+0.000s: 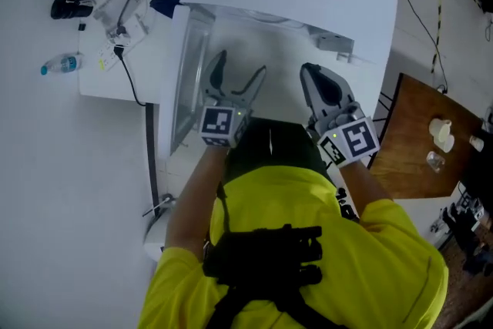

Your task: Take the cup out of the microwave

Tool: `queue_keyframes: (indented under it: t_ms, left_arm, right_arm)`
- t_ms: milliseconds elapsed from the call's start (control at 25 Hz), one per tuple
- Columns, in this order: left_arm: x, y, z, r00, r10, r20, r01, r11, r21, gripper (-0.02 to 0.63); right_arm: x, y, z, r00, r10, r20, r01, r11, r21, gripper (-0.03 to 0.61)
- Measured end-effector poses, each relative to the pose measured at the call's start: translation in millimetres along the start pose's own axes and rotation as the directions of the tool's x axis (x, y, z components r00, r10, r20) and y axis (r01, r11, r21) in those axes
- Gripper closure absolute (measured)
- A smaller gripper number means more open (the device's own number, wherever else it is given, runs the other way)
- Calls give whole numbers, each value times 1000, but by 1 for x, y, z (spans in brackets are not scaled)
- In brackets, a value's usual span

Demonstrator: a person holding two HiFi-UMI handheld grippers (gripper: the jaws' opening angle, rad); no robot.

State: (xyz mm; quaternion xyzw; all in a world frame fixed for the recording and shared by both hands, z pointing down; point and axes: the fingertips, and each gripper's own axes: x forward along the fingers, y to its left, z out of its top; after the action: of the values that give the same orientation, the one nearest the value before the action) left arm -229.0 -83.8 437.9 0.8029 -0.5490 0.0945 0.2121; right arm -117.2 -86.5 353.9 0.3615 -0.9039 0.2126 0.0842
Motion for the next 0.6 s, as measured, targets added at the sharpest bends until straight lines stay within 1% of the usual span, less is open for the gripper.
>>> queue_keyframes:
  t_ms: [80, 160, 240, 320, 440, 600]
  left_arm:
    - [41, 14, -1, 1000, 4, 23, -5, 999, 45, 222]
    - [78, 29, 9, 998, -2, 70, -4, 996, 87, 221]
    - [108, 46, 16, 995, -4, 102, -6, 995, 98, 221]
    - [129, 61, 14, 994, 14, 107, -26, 993, 111, 221]
    - [149, 76, 7, 993, 30, 116, -40, 995, 91, 215]
    - [159, 64, 5, 994, -11, 108, 4, 998, 67, 211]
  right_arm:
    - [8, -11, -16, 1000, 8, -8, -8, 1000, 13, 573]
    - [16, -21, -32, 1000, 22, -17, -21, 999, 24, 574]
    - [21, -29, -49, 999, 38, -29, -37, 999, 32, 573]
    - [24, -33, -67, 997, 56, -47, -54, 998, 44, 573]
    - [25, -35, -89, 994, 80, -81, -75, 995, 67, 574]
    - [26, -42, -100, 992, 84, -93, -76, 994, 84, 574]
